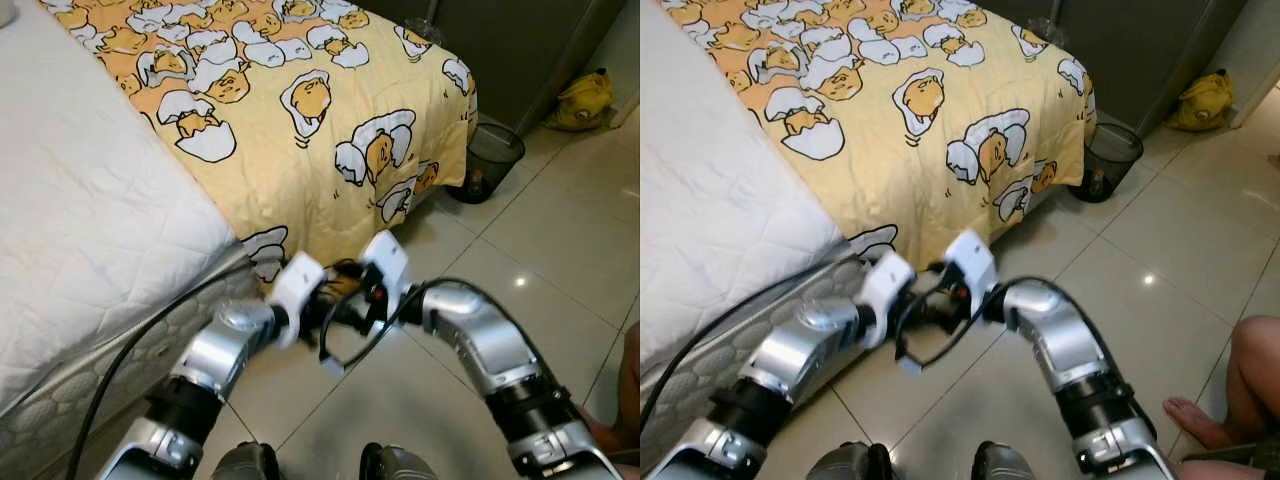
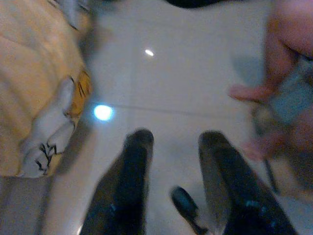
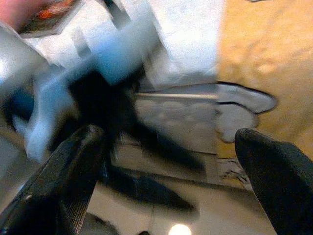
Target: Clean up the room
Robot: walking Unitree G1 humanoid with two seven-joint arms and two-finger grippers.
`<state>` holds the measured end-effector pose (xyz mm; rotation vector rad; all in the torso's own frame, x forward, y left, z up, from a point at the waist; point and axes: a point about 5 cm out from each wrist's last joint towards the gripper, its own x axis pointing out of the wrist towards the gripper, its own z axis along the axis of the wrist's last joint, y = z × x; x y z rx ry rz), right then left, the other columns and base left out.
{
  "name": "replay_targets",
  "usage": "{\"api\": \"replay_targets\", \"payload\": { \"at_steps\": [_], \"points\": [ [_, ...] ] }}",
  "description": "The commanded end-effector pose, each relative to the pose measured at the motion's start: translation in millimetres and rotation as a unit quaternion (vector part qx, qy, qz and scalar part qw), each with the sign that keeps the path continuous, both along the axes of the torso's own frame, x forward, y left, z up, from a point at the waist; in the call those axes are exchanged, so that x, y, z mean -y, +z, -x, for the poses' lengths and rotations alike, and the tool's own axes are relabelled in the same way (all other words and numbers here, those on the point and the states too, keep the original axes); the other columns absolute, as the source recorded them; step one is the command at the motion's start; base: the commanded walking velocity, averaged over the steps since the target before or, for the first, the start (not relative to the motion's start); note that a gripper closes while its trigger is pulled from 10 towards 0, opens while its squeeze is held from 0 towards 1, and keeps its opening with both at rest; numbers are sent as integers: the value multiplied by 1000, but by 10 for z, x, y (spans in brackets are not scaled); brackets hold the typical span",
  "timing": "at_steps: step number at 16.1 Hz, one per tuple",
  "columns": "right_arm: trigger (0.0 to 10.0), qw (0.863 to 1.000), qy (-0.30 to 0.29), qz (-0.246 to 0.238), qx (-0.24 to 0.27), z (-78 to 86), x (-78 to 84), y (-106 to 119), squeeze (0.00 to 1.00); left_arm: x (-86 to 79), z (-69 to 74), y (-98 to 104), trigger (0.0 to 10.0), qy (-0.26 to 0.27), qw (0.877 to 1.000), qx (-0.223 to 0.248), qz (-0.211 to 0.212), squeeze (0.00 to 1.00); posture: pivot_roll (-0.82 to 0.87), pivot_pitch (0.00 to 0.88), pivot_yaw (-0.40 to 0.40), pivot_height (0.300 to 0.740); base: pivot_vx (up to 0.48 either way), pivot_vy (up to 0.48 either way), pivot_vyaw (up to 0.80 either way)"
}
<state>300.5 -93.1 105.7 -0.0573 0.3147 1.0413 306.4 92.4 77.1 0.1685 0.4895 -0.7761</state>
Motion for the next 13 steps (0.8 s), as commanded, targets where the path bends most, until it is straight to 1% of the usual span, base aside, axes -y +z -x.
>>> {"api": "replay_targets", "payload": {
  "at_steps": [1, 2, 4, 5, 6, 7, 9, 10, 11, 13],
  "points": [
    [10000, 1000, -31, -4, 4, -45, 89, 4, 0, -210, -169, 143, 10000, 55, 997, 55, -16, 1000, -66, 90, -2, 740, 0, 0, 0],
    [10000, 999, -36, -10, 7, -61, 96, 28, 0, -341, -220, 97, 10000, 91, 993, 57, -40, 1000, -65, 88, -4, 740, 0, 0, 0],
    [10000, 999, -37, -10, 5, -58, 99, 28, 0, -451, -231, 2, 10000, 117, 990, 41, -67, 1000, -65, 88, -4, 740, 0, 0, 0],
    [10000, 999, -34, -7, 4, -37, 108, 8, 0, -538, -235, -112, 10000, 143, 984, 30, -99, 1000, -66, 84, -6, 740, 0, 0, 0],
    [10000, 999, -34, -7, 4, -21, 129, 1, 0, -592, -233, -185, 10000, 164, 980, 19, -111, 1000, -71, 83, -9, 740, 0, 0, 0],
    [10000, 999, -37, -10, 7, -11, 155, 11, 0, -608, -256, -185, 10000, 181, 977, 23, -106, 1000, -71, 83, -9, 740, 0, 0, 0],
    [10000, 998, -48, -23, 23, 4, 212, 65, 0, -643, -349, -65, 10000, 236, 967, 60, -70, 1000, -75, 82, -8, 740, 0, 0, 0],
    [10000, 996, -65, -57, 38, 8, 243, 146, 0, -660, -397, 66, 10000, 278, 956, 91, -24, 1000, -72, 80, -4, 740, 0, 0, 0],
    [10000, 994, -76, -64, 53, 18, 271, 178, 0, -678, -394, 123, 10000, 304, 947, 105, 5, 1000, -71, 77, 0, 740, 0, 0, 0],
    [10000, 990, -91, -76, 71, 33, 305, 207, 0, -693, -370, 146, 10000, 321, 939, 123, 9, 1000, -68, 74, 1, 740, 0, 0, 0]
  ]
}}
